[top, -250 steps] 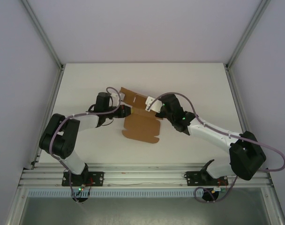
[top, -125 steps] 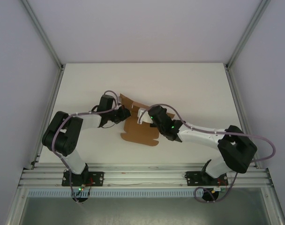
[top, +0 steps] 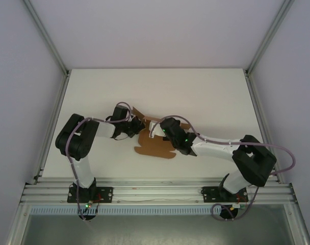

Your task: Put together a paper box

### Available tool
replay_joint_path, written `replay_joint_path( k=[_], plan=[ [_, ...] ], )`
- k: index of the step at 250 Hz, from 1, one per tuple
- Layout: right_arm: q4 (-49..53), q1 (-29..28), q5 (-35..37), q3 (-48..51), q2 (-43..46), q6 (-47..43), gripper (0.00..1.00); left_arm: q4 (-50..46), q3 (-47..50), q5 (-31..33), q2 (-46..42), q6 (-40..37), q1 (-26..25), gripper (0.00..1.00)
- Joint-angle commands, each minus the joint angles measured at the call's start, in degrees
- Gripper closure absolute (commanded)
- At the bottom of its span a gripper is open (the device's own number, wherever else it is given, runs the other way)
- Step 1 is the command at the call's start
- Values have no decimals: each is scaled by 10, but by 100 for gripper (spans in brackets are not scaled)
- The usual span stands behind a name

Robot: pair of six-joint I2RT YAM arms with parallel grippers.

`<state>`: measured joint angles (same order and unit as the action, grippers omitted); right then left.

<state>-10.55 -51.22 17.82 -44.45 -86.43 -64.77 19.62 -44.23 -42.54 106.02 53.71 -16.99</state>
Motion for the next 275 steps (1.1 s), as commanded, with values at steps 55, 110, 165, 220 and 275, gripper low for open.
replay_joint_path(
  k=[55,110,165,220,275],
  plan=[
    [0,17,26,9,-6,-34,100,-101,-2,76,-101,-98,-7,58],
    [-50,38,36,16,7,-66,100,-215,-9,149,-185,-193,-5,28],
    [-119,49,12,29,19,-113,100,-257,-35,159,-231,-241,38,0],
    [-125,53,-25,23,13,-121,100,-214,-83,34,-213,-449,113,0],
    [-101,52,-26,7,6,-119,100,-329,-203,12,-141,-672,123,0]
  ],
)
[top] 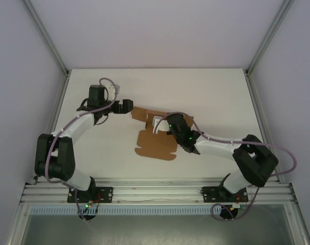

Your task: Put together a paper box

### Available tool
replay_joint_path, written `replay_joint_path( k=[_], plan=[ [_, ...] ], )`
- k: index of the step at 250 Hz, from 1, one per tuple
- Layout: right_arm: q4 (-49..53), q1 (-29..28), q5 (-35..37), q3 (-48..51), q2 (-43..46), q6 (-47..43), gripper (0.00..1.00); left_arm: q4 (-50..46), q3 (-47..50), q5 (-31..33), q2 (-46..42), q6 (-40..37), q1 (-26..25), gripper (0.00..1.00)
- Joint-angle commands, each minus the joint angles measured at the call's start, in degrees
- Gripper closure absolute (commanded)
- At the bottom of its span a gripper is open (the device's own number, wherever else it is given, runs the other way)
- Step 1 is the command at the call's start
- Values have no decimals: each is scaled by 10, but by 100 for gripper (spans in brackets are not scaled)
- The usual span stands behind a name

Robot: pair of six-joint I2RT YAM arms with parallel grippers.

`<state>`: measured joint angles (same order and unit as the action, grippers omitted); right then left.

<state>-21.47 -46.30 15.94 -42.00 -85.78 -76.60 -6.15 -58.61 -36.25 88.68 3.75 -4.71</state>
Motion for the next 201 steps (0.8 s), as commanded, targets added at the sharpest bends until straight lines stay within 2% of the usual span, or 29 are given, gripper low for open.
replay_joint_path(
  k=[1,35,61,89,134,151,160,184,194,201],
  plan=[
    [9,3,-7,-17,0,-1,100,-74,-62,-55,34,-176,1,0],
    [15,3,-5,-20,1,4,100,-144,-112,-137,81,-275,0,0],
    [25,3,-2,-22,2,6,100,-184,-144,-166,119,-309,0,0],
    [32,3,-1,-22,5,8,100,-223,-180,-177,158,-322,-6,1],
    [29,3,-1,-25,7,14,100,-284,-225,-163,203,-367,-37,9],
    [32,3,1,-25,6,15,100,-300,-241,-146,224,-370,-46,16],
    [33,3,2,-24,6,15,100,-308,-249,-138,230,-369,-49,24],
    [30,3,8,-22,7,17,100,-291,-242,-102,228,-334,-51,56],
    [27,3,9,-20,9,18,100,-275,-233,-81,223,-320,-51,63],
    [25,3,10,-19,10,19,100,-271,-228,-75,220,-315,-51,64]
  ],
)
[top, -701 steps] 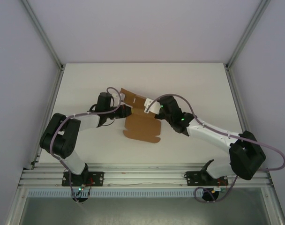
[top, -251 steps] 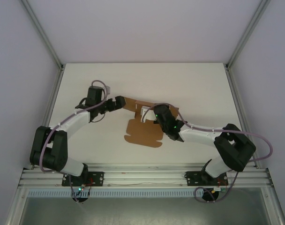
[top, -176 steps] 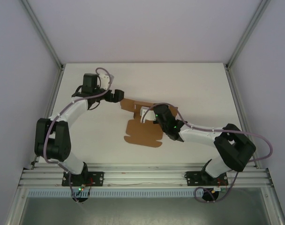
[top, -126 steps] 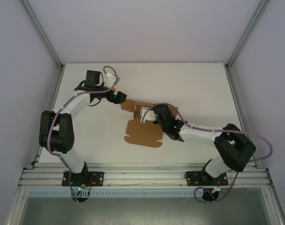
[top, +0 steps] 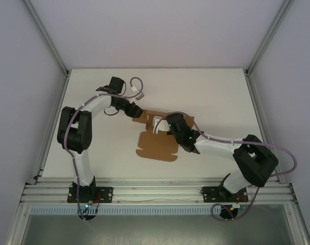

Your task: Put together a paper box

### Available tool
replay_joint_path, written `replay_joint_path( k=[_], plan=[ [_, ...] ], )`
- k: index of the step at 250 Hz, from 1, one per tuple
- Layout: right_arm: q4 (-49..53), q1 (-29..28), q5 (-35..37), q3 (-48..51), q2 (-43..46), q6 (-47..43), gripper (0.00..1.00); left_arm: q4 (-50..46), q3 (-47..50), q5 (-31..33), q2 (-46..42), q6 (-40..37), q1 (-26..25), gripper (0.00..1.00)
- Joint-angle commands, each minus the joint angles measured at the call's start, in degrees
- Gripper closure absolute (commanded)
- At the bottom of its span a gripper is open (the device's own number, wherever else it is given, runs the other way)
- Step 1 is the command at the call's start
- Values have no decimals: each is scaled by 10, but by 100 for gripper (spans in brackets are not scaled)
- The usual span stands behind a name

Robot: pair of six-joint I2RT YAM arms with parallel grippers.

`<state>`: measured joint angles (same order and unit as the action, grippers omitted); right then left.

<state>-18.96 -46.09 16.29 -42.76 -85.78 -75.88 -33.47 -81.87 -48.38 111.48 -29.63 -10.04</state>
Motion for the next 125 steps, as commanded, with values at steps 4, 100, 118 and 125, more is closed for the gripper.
replay_joint_path(
  k=[4,100,118,125],
  plan=[
    [1,1,7,-11,11,12,100,3,7,49,-11,21,2,65],
    [-14,0,14,0,12,21,100,68,36,112,-36,156,-10,99],
    [-17,-2,16,2,13,23,100,88,48,139,-44,190,-20,99],
    [-17,-2,16,3,14,25,100,97,52,152,-50,205,-24,99]
  ],
)
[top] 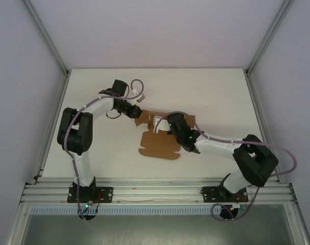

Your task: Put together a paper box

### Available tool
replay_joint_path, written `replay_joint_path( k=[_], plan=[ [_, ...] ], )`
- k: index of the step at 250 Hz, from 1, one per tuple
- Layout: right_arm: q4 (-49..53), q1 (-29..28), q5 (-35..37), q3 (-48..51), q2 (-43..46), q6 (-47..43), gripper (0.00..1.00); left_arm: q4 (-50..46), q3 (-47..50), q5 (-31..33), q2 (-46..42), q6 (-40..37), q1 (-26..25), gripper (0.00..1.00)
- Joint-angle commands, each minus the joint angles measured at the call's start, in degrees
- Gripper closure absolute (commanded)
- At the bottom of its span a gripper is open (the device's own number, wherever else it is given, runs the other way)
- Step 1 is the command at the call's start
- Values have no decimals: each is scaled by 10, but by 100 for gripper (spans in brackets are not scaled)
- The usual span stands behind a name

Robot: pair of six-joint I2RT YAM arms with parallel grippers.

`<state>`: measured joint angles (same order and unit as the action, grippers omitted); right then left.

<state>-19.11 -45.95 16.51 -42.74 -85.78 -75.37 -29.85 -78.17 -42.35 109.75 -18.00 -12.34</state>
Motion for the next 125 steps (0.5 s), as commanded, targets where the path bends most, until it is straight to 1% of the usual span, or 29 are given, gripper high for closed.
replay_joint_path(
  k=[1,22,34,60,75,90,109,125],
  plan=[
    [-15,-4,14,3,14,20,100,61,16,94,-34,91,-1,99],
    [-16,-7,17,5,16,25,100,96,29,135,-53,159,-13,99],
    [-16,-10,18,5,15,31,100,115,34,165,-62,216,-19,99],
    [-28,-14,28,8,7,38,100,136,49,170,-82,300,-36,100],
    [-37,-16,34,11,0,39,100,169,72,167,-97,336,-51,100],
    [-45,-19,37,12,-5,41,100,168,75,166,-102,363,-65,100],
    [-48,-22,37,12,-10,47,100,172,85,205,-105,403,-84,100],
    [-50,-25,36,11,-11,54,100,185,95,214,-107,429,-97,100]
  ],
)
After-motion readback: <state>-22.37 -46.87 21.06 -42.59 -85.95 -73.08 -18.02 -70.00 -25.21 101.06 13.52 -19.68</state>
